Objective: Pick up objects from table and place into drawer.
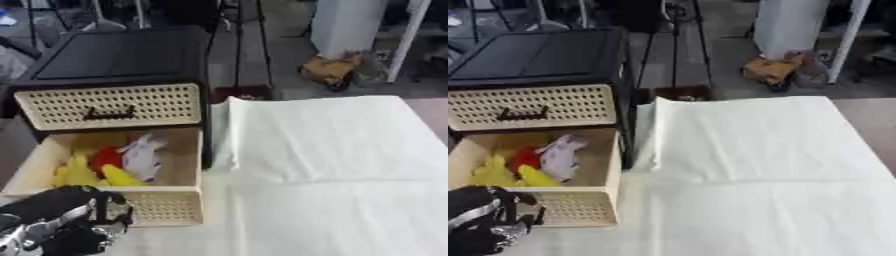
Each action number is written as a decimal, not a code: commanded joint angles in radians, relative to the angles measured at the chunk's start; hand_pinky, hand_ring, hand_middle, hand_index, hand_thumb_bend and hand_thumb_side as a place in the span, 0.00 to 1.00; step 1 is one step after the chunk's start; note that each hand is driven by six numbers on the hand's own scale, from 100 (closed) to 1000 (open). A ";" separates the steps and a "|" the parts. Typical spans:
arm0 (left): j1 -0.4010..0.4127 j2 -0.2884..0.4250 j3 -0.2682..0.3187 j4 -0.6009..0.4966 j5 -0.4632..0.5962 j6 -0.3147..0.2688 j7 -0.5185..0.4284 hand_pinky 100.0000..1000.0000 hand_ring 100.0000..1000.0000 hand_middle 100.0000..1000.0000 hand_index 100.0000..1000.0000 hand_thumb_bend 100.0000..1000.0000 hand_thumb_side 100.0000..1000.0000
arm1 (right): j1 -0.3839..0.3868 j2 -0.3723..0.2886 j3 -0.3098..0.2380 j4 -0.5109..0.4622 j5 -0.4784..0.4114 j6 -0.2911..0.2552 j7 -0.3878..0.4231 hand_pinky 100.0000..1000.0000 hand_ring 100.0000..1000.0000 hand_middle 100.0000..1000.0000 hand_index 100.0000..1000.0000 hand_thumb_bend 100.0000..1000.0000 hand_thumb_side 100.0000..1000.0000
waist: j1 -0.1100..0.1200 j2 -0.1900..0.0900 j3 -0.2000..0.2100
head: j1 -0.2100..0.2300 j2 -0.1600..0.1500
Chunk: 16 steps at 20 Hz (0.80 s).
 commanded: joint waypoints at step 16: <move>-0.057 -0.004 -0.006 0.018 0.053 -0.051 0.013 0.12 0.31 0.87 1.00 0.00 1.00 | -0.022 -0.010 -0.009 -0.016 0.006 0.002 -0.002 0.36 0.45 0.40 0.58 0.00 0.86 | -0.001 -0.009 -0.002 | 0.006 -0.017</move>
